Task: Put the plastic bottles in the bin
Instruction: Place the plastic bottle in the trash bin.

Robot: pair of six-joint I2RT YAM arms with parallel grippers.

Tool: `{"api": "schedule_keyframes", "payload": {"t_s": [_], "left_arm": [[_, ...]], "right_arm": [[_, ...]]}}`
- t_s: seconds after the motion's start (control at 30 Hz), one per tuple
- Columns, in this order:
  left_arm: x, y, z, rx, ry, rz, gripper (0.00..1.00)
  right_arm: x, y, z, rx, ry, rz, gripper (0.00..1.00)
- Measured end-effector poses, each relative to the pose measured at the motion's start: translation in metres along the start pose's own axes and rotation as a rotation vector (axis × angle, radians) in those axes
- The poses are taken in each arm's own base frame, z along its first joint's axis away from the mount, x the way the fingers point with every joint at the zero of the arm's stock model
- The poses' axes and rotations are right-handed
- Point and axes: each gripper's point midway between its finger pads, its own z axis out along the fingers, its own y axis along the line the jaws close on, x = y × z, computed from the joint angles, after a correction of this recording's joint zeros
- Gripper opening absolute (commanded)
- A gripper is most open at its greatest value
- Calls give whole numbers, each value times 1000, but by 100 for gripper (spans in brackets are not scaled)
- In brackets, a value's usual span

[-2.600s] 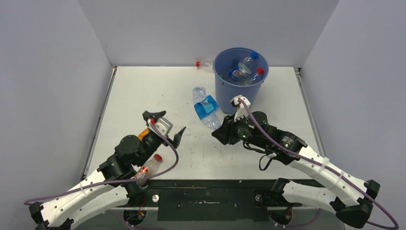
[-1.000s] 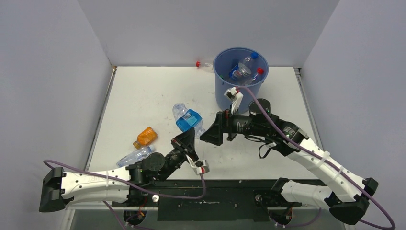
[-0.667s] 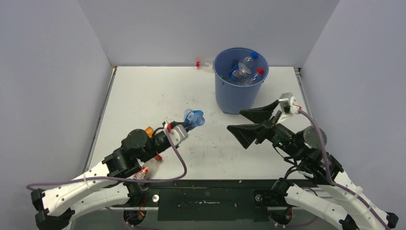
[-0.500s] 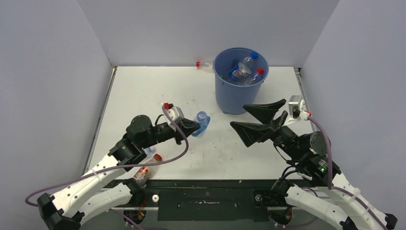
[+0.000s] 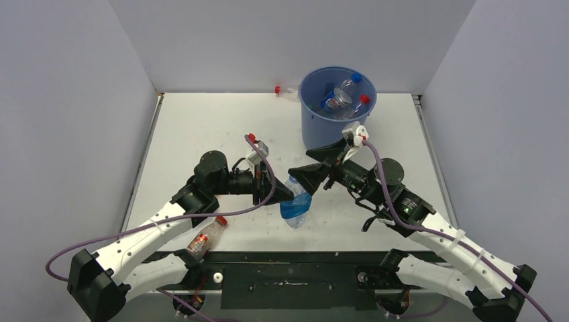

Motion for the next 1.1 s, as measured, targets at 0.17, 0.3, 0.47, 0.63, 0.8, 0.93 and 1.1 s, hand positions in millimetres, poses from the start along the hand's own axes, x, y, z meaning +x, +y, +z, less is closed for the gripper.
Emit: {"api": "schedule_keyframes", "payload": {"t_s": [0.17, 0.3, 0.47, 0.63, 0.8, 0.93, 1.1], "left_arm": [[-1, -2, 0, 6, -3, -4, 0], [-2, -1, 0, 3, -6, -2, 0], [-4, -3, -1, 0, -14, 4, 0], [1, 1, -2, -14, -9, -5, 0], [5, 6, -2, -31, -5, -21, 1], [6, 7, -2, -38, -8, -20, 35], [4, 6, -5, -44, -29, 13, 98]], "right_arm": [[18, -1, 8, -11, 70, 22, 71], [23, 1, 12, -18, 101, 31, 72], [32, 5, 12, -28, 136, 36, 64], [40, 7, 11, -25, 176, 36, 31], [45, 8, 11, -27, 193, 29, 5], [46, 8, 12, -25, 207, 26, 5], [39, 4, 11, 9, 210, 10, 5]]}}
